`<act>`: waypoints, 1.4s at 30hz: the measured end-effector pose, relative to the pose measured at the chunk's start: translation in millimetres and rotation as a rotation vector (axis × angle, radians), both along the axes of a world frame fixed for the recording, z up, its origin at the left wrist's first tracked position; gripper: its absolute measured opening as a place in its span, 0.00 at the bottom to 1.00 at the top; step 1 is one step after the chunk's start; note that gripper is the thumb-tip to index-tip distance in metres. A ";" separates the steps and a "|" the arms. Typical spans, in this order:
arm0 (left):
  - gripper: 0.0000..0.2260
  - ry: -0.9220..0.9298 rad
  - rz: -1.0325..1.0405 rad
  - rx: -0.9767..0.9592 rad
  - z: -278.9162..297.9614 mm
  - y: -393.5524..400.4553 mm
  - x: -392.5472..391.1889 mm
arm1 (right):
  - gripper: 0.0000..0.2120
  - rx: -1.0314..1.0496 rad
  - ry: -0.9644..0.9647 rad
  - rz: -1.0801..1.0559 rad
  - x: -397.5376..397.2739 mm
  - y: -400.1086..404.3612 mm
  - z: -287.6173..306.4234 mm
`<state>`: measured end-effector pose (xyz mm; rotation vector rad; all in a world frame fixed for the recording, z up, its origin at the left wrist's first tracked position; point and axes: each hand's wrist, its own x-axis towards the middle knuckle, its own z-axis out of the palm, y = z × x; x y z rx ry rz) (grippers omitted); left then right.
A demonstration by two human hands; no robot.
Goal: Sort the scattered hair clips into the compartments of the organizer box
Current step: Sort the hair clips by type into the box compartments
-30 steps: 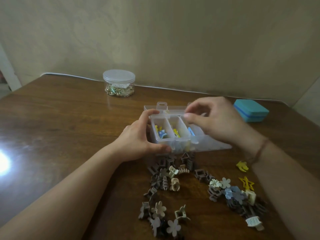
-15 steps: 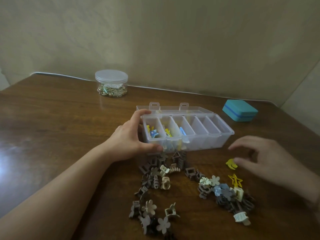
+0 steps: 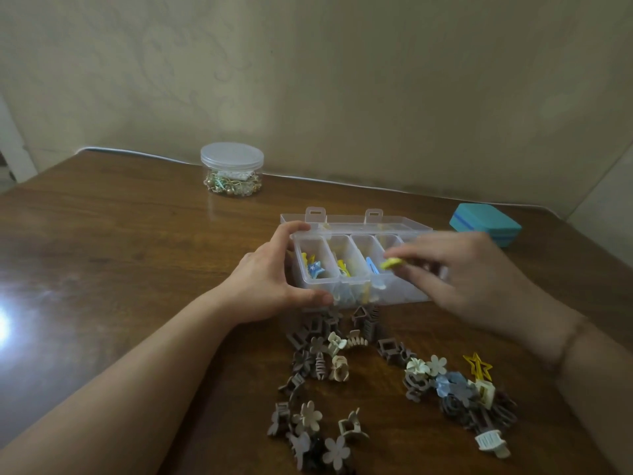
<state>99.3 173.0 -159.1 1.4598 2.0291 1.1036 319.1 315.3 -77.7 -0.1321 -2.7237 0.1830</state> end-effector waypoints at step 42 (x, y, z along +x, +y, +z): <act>0.48 0.015 0.004 0.013 -0.9 0.2 0.4 | 0.08 -0.435 -0.380 -0.146 75.1 66.1 -12.3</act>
